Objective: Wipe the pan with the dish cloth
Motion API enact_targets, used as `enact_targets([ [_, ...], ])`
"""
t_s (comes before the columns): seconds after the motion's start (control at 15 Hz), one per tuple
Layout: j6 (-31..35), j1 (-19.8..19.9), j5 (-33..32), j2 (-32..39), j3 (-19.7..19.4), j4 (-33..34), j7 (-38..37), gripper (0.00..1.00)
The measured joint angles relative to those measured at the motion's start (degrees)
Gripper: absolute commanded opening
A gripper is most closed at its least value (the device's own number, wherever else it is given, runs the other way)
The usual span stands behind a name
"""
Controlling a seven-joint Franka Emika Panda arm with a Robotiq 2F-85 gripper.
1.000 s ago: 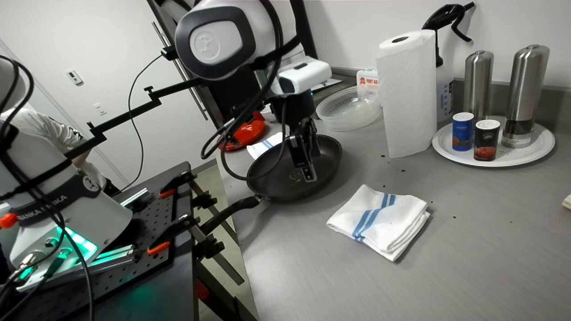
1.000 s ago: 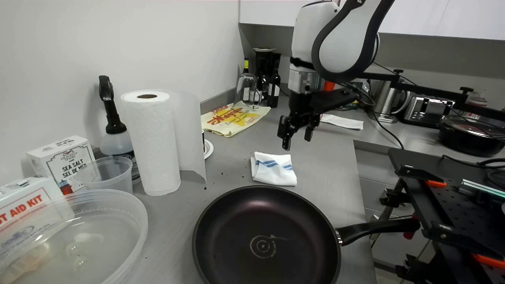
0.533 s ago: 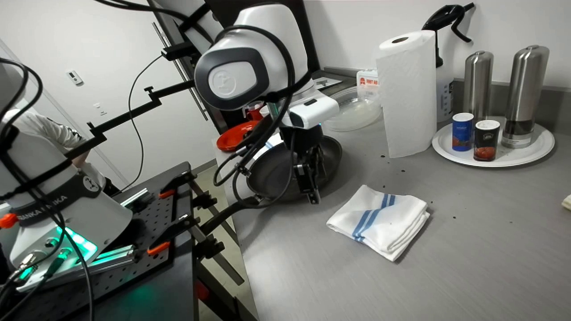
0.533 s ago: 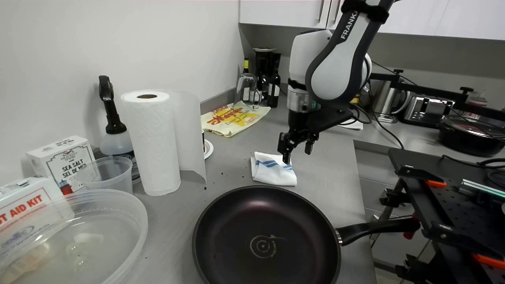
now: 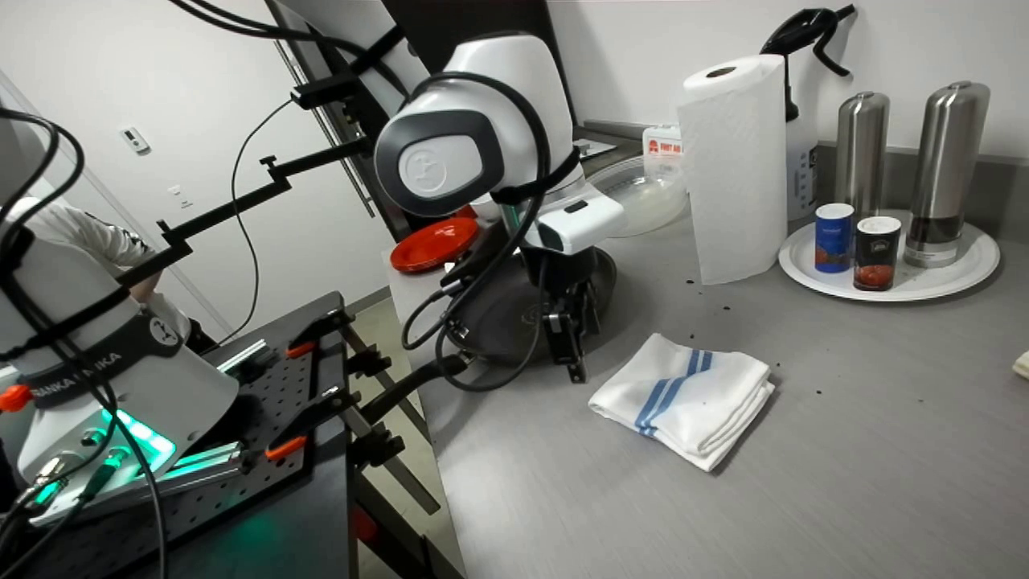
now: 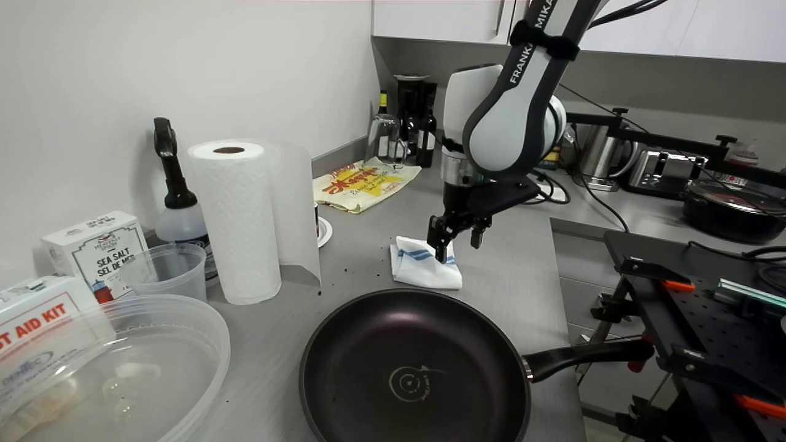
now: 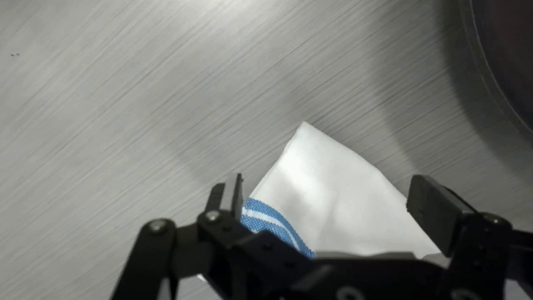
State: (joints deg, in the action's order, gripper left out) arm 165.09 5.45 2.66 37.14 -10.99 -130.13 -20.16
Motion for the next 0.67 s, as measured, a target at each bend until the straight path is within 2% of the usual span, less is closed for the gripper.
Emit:
enact_targets([
  [0.67,-0.13,0.12,2.35,0.79,0.69,0.86,-0.01,1.0],
])
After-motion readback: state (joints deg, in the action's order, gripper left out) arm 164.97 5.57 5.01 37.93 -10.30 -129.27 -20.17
